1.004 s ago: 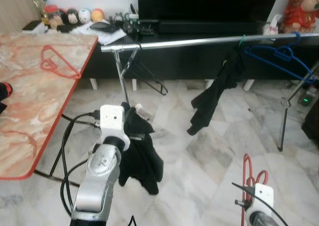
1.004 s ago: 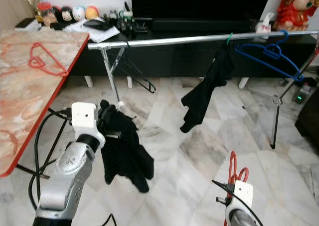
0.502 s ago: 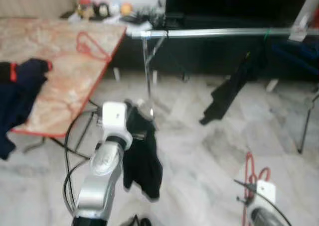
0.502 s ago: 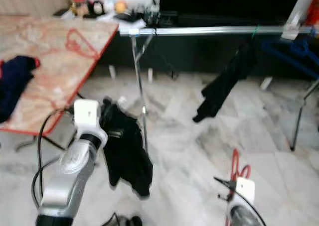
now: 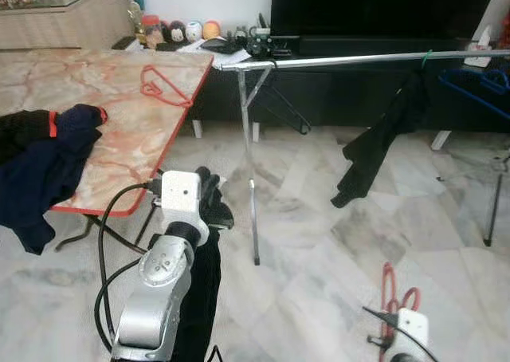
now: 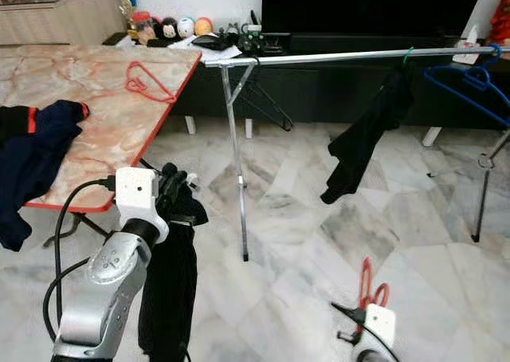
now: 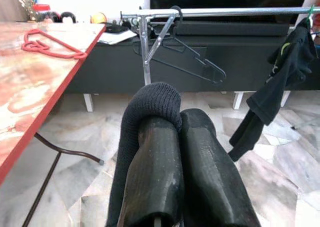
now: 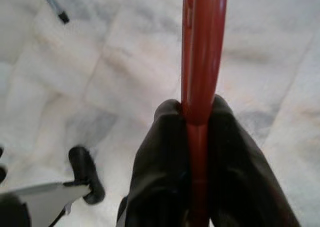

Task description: Hang hanger

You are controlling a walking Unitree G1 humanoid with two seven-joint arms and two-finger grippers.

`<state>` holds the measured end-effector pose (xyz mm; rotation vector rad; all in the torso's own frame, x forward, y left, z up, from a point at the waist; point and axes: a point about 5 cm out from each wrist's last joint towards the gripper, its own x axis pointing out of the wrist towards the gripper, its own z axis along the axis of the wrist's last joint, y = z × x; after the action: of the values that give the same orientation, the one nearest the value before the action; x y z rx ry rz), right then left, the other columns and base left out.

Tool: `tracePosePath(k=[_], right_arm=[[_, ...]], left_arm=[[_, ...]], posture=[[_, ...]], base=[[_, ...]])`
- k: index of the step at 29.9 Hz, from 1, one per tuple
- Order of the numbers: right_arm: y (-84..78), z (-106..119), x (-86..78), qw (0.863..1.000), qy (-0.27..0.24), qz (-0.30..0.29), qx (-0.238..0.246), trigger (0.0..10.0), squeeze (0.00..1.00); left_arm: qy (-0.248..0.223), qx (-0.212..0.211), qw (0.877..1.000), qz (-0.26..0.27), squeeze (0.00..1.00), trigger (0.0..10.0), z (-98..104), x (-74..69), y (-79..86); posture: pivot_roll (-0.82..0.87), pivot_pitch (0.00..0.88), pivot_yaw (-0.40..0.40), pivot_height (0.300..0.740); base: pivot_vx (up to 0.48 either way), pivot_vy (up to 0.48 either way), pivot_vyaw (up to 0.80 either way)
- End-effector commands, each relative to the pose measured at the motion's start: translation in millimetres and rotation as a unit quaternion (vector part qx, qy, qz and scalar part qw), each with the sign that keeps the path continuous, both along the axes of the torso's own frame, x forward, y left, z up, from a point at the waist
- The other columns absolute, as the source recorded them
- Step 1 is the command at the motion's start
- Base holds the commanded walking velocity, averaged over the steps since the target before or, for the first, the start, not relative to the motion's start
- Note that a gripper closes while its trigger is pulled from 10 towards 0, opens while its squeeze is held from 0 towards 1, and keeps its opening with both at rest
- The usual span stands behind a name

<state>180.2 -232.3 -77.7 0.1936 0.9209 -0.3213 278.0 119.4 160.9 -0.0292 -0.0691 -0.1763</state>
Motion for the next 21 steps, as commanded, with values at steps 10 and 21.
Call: tracePosePath(k=[10, 21], right_arm=[[-8.1, 2, -0.5, 1.0, 0.007, 0.006, -0.025, 10.0, 0.0], [-3.8, 13, 24.9, 0.999, -0.015, 0.007, -0.031, 10.0, 0.0]], left_arm=[[-0.017, -0.018, 1.0, 0.012, 0.0, 10.0, 10, -2.8, 0.9], [-0.018, -0.03, 0.999, 0.002, 0.0, 10.0, 11, -2.0, -7.2]], posture=[[0.13, 0.0, -0.082, 0.74], [0.12, 0.0, -0.078, 0.74]], base=[[0.0, 0.355, 0.0], [0.0, 0.406, 0.0]])
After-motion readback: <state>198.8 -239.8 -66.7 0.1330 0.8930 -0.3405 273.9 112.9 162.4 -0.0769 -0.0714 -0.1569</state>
